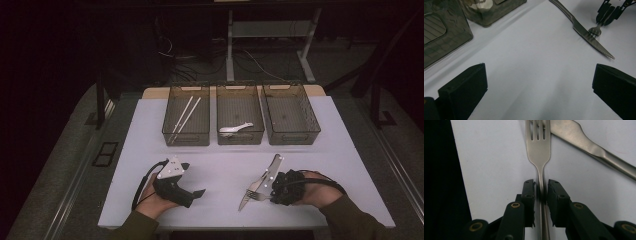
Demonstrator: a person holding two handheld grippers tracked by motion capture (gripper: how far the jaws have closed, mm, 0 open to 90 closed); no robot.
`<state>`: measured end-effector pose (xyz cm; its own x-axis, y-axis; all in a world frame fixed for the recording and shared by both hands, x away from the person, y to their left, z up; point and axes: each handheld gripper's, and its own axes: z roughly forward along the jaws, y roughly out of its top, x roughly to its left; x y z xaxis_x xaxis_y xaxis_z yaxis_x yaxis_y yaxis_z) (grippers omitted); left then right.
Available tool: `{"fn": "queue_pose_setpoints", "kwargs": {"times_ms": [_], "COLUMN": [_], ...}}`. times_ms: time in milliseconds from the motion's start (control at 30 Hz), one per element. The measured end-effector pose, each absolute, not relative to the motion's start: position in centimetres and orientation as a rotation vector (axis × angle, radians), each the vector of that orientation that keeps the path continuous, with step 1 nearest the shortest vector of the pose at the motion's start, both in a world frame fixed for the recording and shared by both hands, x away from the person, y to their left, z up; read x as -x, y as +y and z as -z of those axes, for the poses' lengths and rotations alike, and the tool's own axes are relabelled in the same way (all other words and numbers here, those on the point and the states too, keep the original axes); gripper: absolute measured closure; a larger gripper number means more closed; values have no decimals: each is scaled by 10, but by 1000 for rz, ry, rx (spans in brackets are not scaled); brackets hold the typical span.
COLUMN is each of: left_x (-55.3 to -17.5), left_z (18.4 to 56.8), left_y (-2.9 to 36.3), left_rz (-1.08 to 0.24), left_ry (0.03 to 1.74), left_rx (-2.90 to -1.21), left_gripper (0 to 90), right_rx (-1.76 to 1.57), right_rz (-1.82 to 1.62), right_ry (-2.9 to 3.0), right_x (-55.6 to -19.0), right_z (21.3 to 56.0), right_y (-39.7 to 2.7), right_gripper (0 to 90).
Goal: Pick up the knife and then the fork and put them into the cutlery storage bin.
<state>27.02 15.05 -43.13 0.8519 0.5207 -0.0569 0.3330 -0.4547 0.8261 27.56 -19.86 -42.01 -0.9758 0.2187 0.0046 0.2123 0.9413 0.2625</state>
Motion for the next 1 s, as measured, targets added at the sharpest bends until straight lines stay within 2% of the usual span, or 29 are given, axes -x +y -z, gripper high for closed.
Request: {"fn": "queue_pose_setpoints", "kwargs": {"times_ms": [500, 1000], "left_x": [-269, -269], "left_z": [433, 436], "left_y": [148, 149], "left_rz": [-243, -196], "left_ry": [588, 563], "left_rx": [-2094, -2093], "left_gripper": [0, 0], "right_rx": [-286, -353], "right_rz": [-333, -483], "right_ry": [3059, 3038], "right_x": [-273, -274], "right_z": [420, 420], "right_y": [-191, -205], "right_gripper": [848, 854]}}
